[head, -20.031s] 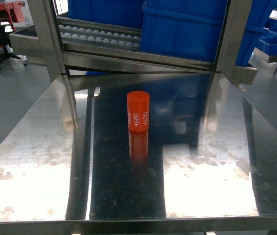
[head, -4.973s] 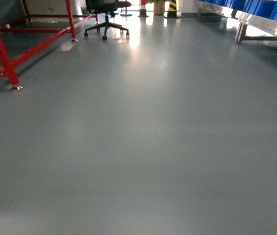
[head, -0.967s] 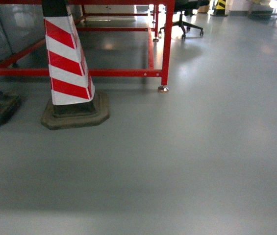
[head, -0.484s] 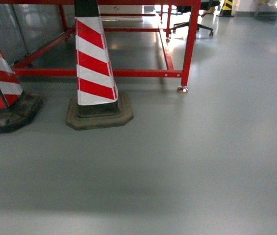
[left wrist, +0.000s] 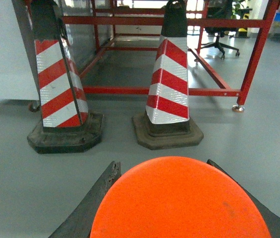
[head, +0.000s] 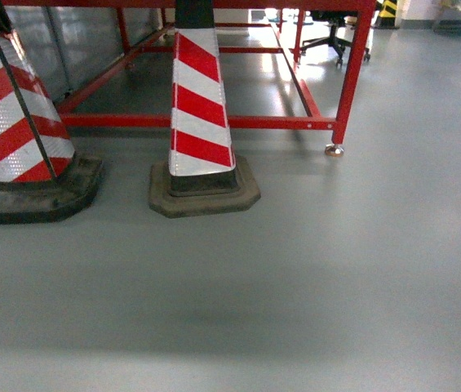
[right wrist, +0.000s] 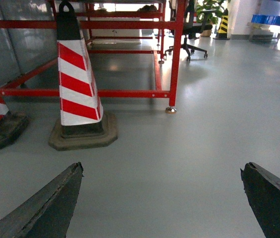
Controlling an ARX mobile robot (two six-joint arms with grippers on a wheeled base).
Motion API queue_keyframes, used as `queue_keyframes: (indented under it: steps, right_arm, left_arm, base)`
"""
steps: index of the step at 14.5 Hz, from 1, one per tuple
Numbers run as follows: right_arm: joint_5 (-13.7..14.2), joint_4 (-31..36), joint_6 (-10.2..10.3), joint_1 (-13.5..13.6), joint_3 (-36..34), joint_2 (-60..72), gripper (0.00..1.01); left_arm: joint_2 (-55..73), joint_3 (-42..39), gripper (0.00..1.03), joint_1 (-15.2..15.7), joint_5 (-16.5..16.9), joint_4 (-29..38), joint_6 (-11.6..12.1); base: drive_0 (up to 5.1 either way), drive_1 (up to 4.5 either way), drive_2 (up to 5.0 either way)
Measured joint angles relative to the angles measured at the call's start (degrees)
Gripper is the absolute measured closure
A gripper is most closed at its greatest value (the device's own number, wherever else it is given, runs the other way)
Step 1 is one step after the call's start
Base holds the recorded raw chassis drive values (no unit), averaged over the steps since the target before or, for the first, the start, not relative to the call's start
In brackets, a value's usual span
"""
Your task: Pick capacitor and pack into box
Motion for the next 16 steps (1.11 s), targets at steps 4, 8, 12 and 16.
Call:
queue_keyframes:
  steps: [4,8,12,16]
  right_arm:
    - [-0.2,0.1,0.0,0.0,0.0,0.0,0.03]
    - [-0.2,0.0,0.0,0.0,0.0,0.0,0.03]
    - [-0.2,0.0,0.0,0.0,0.0,0.0,0.03]
    - [-0.2,0.0,0.0,0.0,0.0,0.0,0.03]
  left_arm:
    - [0.0,0.0,0.60,0.0,-0.3,-0.1,0.0]
    - [0.0,0.0,0.60,0.0,0.0,0.0,0.0]
    - [0.0,0.0,0.60,0.0,0.0,0.0,0.0]
    - [0.0,0.0,0.60,0.0,0.0,0.0,0.0]
  base:
    - [-1.2,0.63,0.6]
    - [0.0,0.00,0.0]
    - [0.0,0.00,0.0]
    - [0.0,4.20,-4.2]
